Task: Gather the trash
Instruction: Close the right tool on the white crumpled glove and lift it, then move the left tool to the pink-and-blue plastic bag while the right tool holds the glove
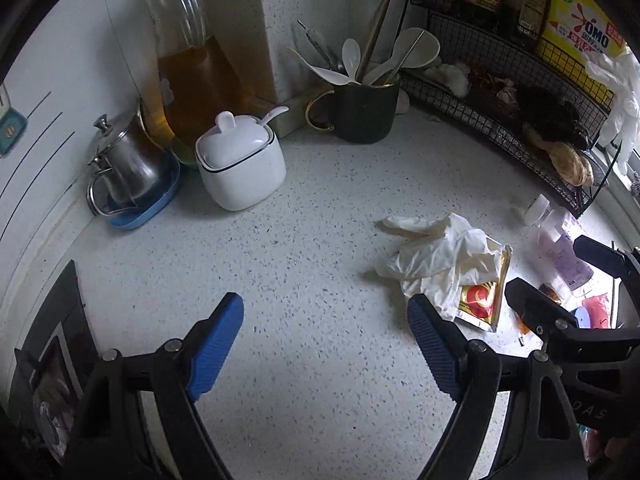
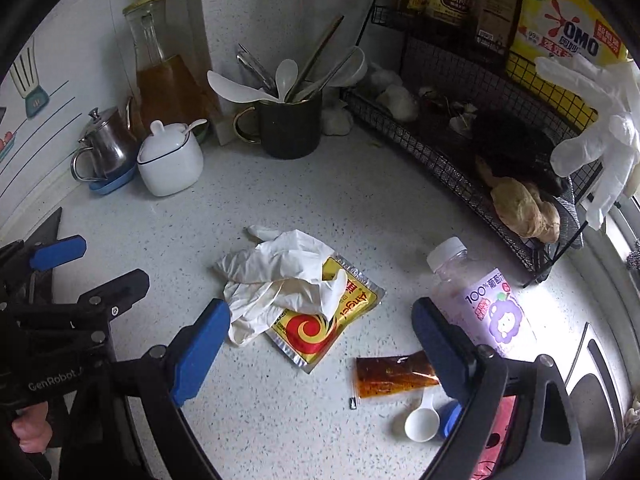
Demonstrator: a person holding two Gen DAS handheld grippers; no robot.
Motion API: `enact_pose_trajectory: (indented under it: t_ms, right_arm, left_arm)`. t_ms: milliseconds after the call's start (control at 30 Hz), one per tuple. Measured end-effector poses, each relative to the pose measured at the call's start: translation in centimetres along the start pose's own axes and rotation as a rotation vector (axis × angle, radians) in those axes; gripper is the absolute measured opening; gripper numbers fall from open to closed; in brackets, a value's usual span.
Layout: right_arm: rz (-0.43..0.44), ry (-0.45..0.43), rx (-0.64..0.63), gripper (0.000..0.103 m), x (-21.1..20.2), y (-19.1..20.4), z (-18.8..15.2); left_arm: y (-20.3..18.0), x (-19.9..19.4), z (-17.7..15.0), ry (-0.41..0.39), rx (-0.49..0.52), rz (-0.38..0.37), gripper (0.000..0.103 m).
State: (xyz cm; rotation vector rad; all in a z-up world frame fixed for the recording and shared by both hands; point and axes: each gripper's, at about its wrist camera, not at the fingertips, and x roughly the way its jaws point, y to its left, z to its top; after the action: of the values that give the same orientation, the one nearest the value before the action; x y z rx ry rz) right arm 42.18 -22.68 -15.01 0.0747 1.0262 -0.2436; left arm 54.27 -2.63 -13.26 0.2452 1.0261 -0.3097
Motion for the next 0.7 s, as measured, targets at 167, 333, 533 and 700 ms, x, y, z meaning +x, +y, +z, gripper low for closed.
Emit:
enact_pose_trajectory:
  t_ms: [167,333,533,700]
  right_arm:
    - [0.015,0.073,0.014,0.091,3.9,1.0,0.9]
    - [0.046,0.113,-0.009,0.091,7.0,1.8,1.5]
    - [0.081,0.138,-0.044,0.073,8.8,2.5,2.0]
    - [0.084,0.117,-0.039,0.028,8.2,2.7,1.7]
  left_arm:
    - [1.4,3.7,1.0,0.05,0.024,0.004,0.082]
    - [2.7,6.7,1.5,0.085,0.019,0.01,0.082]
    - [3.6,8.0,1.6,0.098,0.01,0.01,0.082]
    - [3.6,7.6,1.4,0.096,0.017,-0.018,0.082]
